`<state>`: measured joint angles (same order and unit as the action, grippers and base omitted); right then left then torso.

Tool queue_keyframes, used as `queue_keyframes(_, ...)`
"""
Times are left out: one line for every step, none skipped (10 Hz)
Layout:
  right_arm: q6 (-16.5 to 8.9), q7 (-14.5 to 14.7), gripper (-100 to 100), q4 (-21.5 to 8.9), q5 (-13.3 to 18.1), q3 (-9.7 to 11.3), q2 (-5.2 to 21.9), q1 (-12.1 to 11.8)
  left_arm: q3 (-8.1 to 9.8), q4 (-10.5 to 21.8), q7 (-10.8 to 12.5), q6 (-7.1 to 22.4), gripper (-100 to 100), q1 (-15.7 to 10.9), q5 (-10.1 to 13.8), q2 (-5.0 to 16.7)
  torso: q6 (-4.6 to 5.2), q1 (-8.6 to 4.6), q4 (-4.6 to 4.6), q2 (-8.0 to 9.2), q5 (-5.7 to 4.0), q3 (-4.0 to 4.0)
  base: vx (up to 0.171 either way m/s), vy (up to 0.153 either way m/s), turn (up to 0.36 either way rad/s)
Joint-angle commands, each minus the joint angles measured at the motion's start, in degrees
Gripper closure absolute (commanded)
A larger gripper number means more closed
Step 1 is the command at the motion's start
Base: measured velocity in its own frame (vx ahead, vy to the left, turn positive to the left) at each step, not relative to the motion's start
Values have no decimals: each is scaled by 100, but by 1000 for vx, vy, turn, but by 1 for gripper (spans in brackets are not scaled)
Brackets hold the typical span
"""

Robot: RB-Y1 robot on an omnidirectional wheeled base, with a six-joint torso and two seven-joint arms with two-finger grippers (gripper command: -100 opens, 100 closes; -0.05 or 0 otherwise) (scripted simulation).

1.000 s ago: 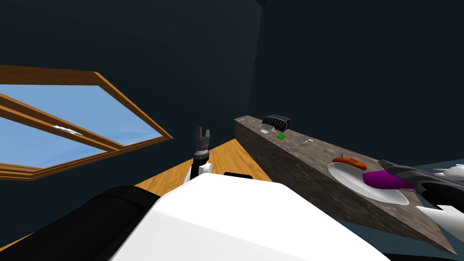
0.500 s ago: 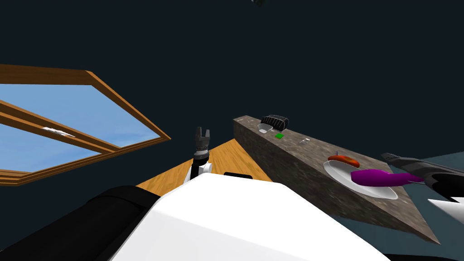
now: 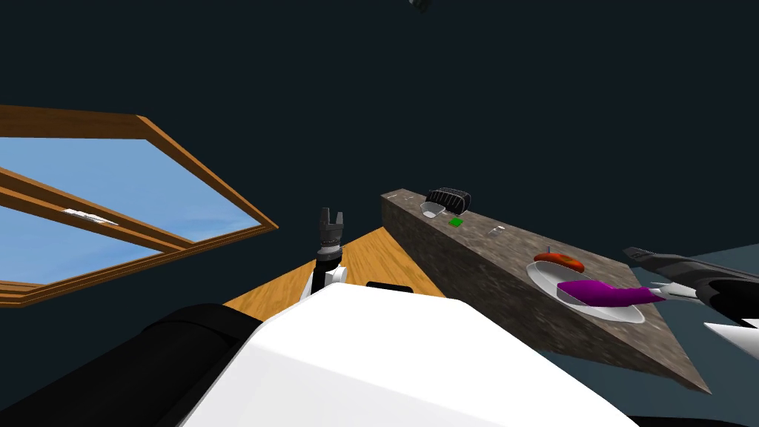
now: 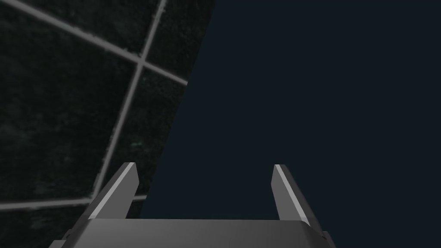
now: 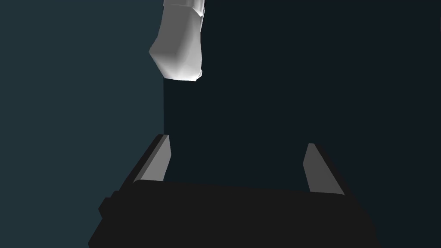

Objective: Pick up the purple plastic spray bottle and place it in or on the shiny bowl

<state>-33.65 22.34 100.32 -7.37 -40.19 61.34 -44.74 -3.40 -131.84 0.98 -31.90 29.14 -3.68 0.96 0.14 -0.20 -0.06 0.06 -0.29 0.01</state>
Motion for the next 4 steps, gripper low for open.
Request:
queue_keyframes(0, 0, 0, 0, 0, 0, 0, 0, 0, 0, 0, 0, 0, 0, 0, 0, 0, 0, 0, 0, 0, 0, 0, 0, 0)
queue_keyframes(0, 0, 0, 0, 0, 0, 0, 0, 0, 0, 0, 0, 0, 0, 0, 0, 0, 0, 0, 0, 0, 0, 0, 0, 0)
queue_keyframes(0, 0, 0, 0, 0, 0, 0, 0, 0, 0, 0, 0, 0, 0, 0, 0, 0, 0, 0, 0, 0, 0, 0, 0, 0)
queue_keyframes(0, 0, 0, 0, 0, 0, 0, 0, 0, 0, 0, 0, 0, 0, 0, 0, 0, 0, 0, 0, 0, 0, 0, 0, 0)
